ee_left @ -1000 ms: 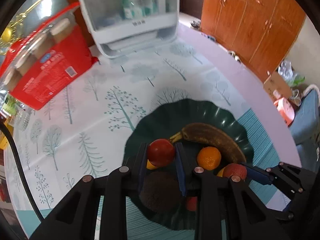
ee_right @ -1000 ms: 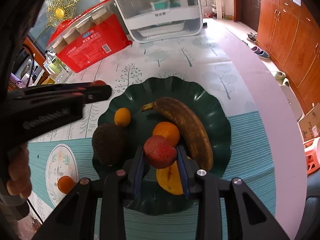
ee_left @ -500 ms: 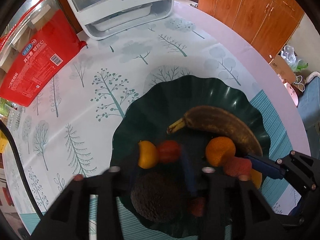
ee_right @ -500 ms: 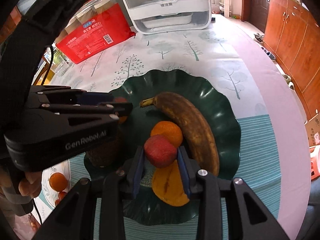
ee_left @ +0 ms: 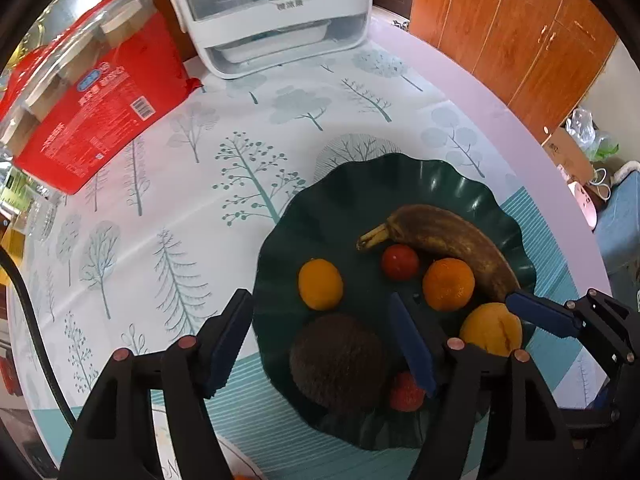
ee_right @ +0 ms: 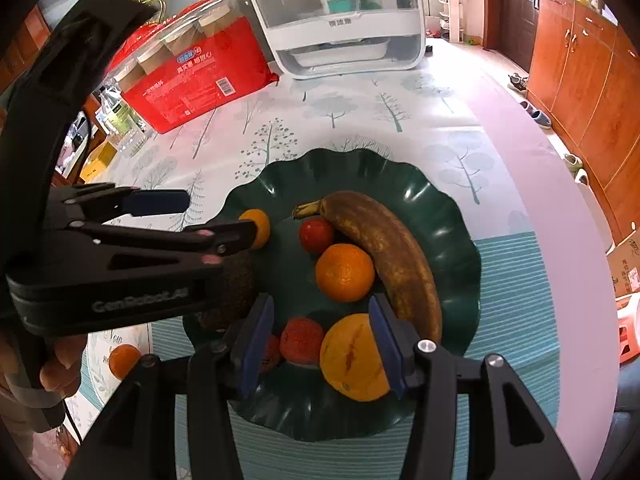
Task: Organize fruits
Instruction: 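Move both grippers back over the white plate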
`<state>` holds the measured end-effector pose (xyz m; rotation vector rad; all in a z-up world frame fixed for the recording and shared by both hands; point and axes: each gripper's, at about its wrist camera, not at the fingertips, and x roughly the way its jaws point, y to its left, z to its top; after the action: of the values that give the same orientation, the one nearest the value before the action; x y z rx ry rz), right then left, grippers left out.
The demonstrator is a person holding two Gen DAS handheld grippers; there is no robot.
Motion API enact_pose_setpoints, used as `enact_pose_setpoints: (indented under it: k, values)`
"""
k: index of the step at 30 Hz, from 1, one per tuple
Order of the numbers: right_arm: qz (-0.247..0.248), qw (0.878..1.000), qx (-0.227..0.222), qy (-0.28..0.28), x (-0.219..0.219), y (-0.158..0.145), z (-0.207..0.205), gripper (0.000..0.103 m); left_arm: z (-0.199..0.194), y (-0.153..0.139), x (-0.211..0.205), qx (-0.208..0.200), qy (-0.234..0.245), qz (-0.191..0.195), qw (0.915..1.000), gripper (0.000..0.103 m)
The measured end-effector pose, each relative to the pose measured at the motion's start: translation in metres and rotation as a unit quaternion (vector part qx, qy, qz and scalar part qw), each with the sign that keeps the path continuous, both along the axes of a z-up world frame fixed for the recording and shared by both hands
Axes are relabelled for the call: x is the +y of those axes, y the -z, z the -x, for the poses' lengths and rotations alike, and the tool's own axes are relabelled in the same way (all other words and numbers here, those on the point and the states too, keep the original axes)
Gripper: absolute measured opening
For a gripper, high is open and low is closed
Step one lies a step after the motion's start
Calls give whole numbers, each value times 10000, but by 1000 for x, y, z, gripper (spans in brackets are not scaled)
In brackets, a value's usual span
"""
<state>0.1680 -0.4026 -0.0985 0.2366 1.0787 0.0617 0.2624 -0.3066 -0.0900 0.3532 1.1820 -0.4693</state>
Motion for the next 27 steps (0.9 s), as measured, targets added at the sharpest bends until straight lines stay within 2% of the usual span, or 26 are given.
enact_pose_setpoints:
  k: [17, 27]
  values:
    - [-43, 9998, -180, 113, 8, -30, 19, 50, 29, -42, 44, -240, -271, 199, 9991, 72]
    - [-110, 9992, -365, 96, 26, -61, 33, 52, 49, -88, 85, -590, -417, 441, 9964, 72]
